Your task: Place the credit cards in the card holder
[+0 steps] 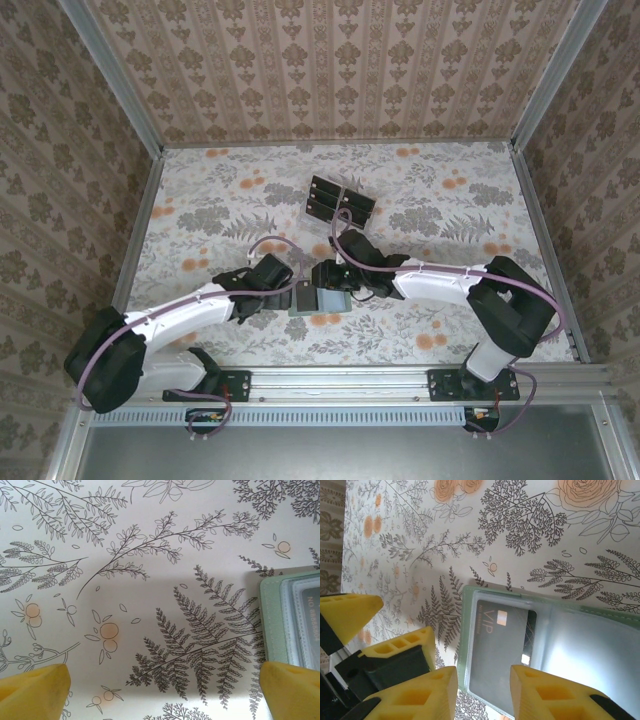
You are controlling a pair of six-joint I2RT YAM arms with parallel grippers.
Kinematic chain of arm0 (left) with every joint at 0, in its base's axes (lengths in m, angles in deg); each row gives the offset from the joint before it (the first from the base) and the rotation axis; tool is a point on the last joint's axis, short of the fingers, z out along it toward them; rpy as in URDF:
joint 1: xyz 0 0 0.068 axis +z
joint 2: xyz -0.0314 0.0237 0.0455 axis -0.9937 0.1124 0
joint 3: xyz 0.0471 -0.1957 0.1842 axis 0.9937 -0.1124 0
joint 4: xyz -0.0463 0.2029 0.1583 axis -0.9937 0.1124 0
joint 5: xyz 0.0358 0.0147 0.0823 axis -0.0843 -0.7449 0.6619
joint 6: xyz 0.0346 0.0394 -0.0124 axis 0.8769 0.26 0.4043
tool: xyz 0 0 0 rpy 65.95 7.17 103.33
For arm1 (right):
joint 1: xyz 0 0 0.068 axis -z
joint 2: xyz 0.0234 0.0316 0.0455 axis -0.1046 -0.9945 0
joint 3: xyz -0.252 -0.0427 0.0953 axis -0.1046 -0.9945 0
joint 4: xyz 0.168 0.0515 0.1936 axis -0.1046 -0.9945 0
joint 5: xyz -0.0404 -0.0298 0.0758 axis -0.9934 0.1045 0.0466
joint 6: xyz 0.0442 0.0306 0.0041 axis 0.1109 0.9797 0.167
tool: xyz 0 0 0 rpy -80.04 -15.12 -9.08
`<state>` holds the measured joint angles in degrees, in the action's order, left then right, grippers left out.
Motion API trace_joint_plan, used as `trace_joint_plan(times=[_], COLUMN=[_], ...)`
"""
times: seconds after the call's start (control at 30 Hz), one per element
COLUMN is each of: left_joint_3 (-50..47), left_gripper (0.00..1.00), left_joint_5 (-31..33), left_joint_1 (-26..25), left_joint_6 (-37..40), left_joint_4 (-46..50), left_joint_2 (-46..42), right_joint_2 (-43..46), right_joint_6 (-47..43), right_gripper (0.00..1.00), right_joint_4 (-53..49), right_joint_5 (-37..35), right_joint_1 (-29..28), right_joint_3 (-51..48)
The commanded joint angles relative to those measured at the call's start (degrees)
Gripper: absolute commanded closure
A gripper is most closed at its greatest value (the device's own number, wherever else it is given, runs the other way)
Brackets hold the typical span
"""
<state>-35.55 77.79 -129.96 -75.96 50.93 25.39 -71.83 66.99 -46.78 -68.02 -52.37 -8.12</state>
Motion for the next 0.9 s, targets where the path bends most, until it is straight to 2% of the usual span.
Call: trace_joint_plan(times=[0.0,0.53,0.87], left_joint_3=[1.6,2.4,4.2], left_gripper=[0.00,0.00,0.00], left_joint_5=[1.2,-0.7,-1.4], left_joint_1=[0.3,0.1,0.0], left_joint_6=[0.0,0.1,-0.1], left_joint_4=[2.0,0.1,0.1], left_joint_2=[-1.1,-0.7,-0.4], right_joint_2=[-0.9,2.3,11.4], right_joint_6=[-1.6,-7.6,-11.3], right_gripper=[0.66,0.61,0.59], right_joint_4=[-2.4,-12.5,-20.6], right_joint_5=[-1.0,-7.7,-13.7], right_joint_1=[0.2,0.3,1.1], right_joint_3=[0.5,2.5,1.3])
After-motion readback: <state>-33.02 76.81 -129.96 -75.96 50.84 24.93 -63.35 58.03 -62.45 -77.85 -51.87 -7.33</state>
